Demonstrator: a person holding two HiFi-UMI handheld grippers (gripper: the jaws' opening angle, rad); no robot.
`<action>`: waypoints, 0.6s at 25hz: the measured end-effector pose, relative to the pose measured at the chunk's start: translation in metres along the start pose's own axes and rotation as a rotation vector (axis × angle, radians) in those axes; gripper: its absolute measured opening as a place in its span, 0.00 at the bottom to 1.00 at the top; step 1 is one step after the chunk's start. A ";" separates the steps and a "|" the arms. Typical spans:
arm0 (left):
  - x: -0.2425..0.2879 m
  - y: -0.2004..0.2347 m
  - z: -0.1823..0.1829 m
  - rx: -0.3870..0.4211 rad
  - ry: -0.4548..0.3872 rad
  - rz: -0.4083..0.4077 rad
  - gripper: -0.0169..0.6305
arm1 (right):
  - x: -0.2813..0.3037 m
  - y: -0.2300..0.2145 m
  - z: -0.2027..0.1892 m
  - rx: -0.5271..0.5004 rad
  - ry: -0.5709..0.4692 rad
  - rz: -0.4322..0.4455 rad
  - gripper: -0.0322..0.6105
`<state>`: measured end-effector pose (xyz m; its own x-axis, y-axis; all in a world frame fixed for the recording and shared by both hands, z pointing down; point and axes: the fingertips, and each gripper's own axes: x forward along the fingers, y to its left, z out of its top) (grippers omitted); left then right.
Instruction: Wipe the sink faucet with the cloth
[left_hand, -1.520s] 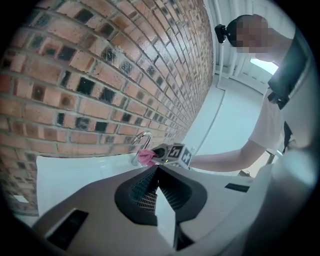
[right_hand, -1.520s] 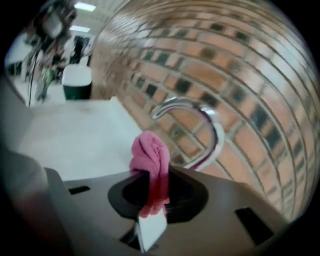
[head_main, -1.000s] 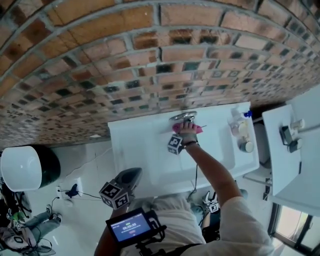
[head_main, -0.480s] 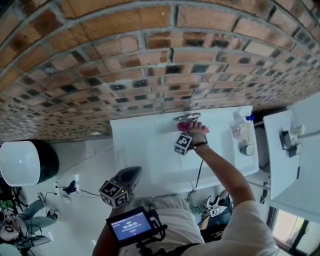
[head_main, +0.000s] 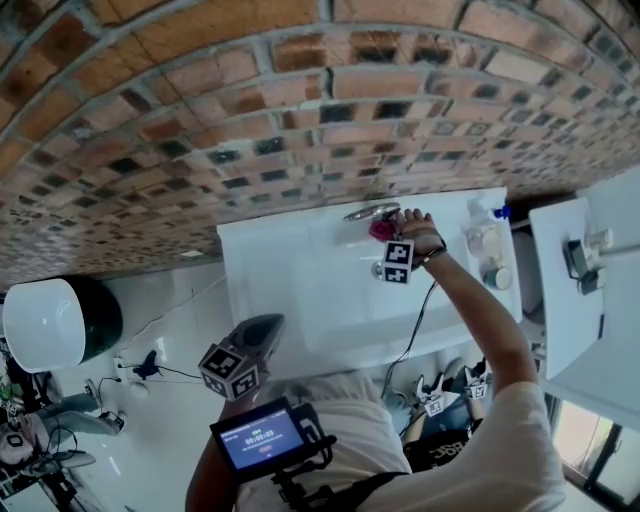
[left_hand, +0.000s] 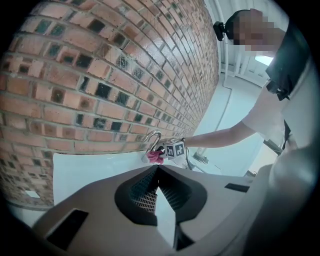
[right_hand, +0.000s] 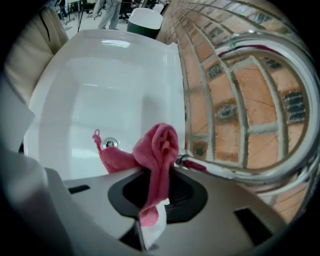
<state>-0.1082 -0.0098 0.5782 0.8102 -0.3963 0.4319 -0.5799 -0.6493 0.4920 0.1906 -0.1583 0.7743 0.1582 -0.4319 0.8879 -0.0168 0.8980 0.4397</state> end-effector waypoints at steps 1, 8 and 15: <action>0.000 0.000 0.000 0.003 0.002 0.002 0.02 | 0.001 -0.003 -0.002 0.026 -0.012 -0.007 0.15; -0.003 0.006 -0.004 0.003 0.005 0.031 0.02 | 0.012 -0.014 -0.012 -0.032 -0.086 -0.047 0.16; -0.004 0.005 -0.007 -0.004 0.006 0.039 0.02 | 0.029 -0.020 -0.032 -0.006 -0.060 0.040 0.16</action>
<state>-0.1148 -0.0072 0.5848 0.7861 -0.4174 0.4559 -0.6118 -0.6308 0.4774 0.2274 -0.1861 0.7869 0.0977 -0.4000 0.9113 -0.0164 0.9149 0.4034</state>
